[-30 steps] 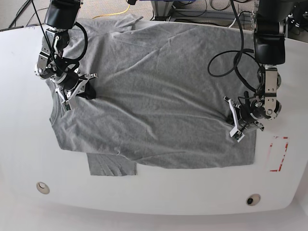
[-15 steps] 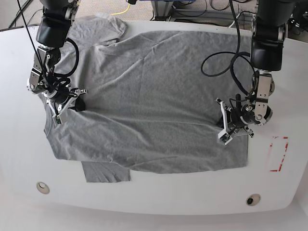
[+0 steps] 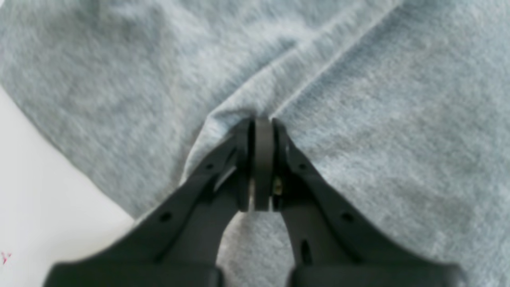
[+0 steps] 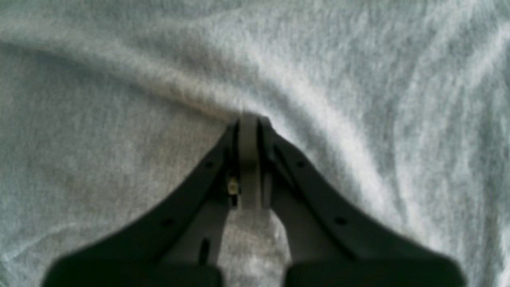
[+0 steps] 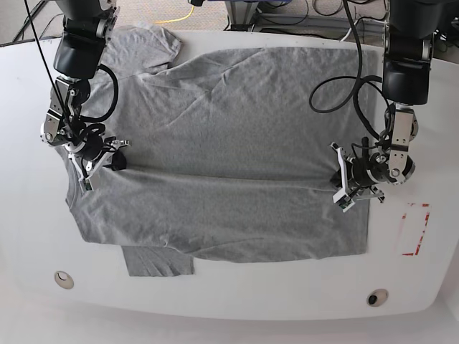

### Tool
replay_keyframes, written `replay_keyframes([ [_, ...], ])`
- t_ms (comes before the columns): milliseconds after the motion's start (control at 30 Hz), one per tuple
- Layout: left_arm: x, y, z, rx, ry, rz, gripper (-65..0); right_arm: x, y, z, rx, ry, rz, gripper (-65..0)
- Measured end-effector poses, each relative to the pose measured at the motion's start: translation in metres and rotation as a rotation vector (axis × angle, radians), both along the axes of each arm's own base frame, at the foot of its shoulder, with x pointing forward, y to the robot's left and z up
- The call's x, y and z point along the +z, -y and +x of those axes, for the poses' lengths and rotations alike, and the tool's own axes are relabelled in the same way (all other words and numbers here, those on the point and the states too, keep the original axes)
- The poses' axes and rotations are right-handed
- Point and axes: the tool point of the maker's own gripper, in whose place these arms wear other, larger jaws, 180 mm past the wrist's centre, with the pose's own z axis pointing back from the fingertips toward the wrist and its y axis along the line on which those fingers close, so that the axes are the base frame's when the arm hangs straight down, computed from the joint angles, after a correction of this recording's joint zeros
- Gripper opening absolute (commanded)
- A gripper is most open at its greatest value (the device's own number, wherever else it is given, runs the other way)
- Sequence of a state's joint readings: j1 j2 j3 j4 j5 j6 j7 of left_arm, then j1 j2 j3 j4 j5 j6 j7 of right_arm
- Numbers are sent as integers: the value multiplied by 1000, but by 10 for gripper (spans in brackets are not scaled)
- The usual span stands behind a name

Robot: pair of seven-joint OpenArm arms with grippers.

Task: Layout the t-shirt on the table in an organized manner, then fold the t-shirt properly
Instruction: 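Drag the grasped fabric with both grippers toward the shoulders to spread the shirt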

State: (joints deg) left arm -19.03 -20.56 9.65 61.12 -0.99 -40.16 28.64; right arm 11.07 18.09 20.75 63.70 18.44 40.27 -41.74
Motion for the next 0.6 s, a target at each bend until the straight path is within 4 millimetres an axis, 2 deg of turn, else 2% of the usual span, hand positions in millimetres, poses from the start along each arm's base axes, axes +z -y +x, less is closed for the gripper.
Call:
replay_keyframes([
  [67, 0, -4, 0, 1, 0, 6, -650, 1, -1, 0, -1, 2, 7, -625],
  [133, 2, -8, 0, 0, -1, 15, -650, 2, -2, 1, 3, 5, 5, -590],
  [233, 5, -14, 4, 3, -5, 49, -650, 8, -2, 2, 22, 9, -32, -457],
  [267, 6, -17, 6, 5, -4, 62, -650, 11, -1, 2, 20, 9, -43, -390],
  [333, 10, -25, 9, 8, 0, 86, -650, 21, 1, 5, 25, 30, -66, -281],
  [433, 19, -36, 15, 23, 16, 101, -650, 38, 3, 9, 48, 53, -112, -155],
  [500, 25, -41, 21, 35, 26, 104, -650, 51, 4, 14, 56, 85, -135, -122],
  [600, 36, -42, 29, 47, 50, 81, -637, 71, 0, 19, 74, 138, -163, -125],
])
